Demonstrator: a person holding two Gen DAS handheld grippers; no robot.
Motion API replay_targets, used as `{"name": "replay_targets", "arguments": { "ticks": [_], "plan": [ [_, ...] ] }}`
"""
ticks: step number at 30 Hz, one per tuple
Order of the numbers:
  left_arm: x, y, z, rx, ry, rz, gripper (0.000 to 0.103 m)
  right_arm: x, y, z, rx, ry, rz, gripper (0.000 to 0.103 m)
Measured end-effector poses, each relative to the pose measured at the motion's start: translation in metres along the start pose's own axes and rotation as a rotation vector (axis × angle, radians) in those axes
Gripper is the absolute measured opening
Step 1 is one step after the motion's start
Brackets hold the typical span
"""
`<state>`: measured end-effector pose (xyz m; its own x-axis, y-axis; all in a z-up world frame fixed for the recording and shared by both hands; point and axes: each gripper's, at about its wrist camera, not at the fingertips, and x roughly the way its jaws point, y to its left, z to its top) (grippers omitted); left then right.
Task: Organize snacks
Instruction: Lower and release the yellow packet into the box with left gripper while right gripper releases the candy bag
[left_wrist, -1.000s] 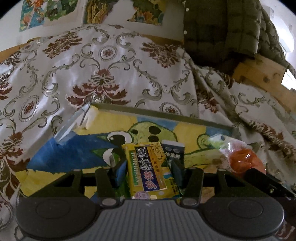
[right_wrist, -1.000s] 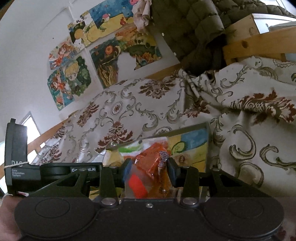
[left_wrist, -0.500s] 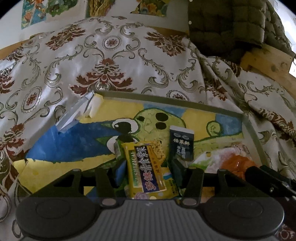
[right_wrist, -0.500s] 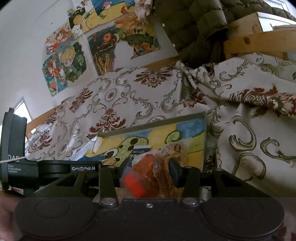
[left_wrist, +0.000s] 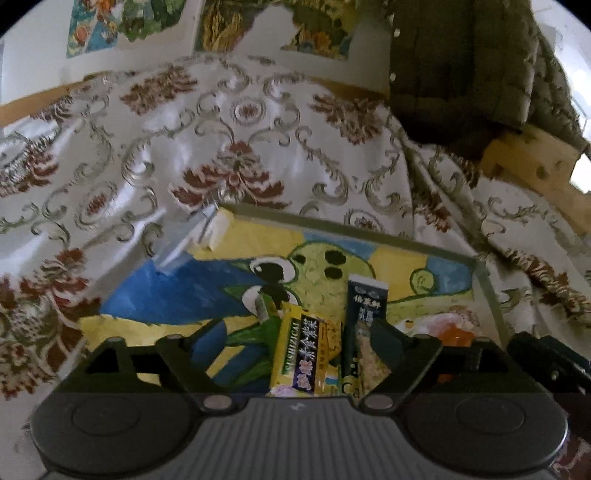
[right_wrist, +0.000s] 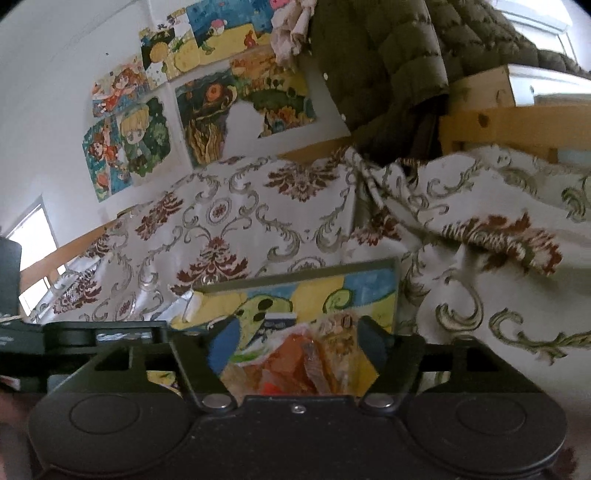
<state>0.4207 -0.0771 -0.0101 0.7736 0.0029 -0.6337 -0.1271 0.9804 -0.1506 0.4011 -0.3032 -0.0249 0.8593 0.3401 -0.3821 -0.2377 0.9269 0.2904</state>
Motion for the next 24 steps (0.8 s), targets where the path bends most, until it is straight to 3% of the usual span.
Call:
{"name": "replay_targets", "arguments": {
  "ticks": [7,14,24],
  "plan": [
    [-0.054,0.021,-0.001,-0.021,-0.087,0.011,0.102,-0.033,0.014,0.007,-0.008,-0.027,0.015,0.102],
    [-0.112,0.048,-0.024,-0.056,-0.128,0.034,0.102,-0.075,0.045,0.006,-0.082,-0.054,0.027,0.102],
    [-0.210,0.068,-0.077,-0.032,-0.285,0.137,0.102,-0.149,0.089,-0.021,-0.182,-0.142,0.024,0.102]
  ]
}}
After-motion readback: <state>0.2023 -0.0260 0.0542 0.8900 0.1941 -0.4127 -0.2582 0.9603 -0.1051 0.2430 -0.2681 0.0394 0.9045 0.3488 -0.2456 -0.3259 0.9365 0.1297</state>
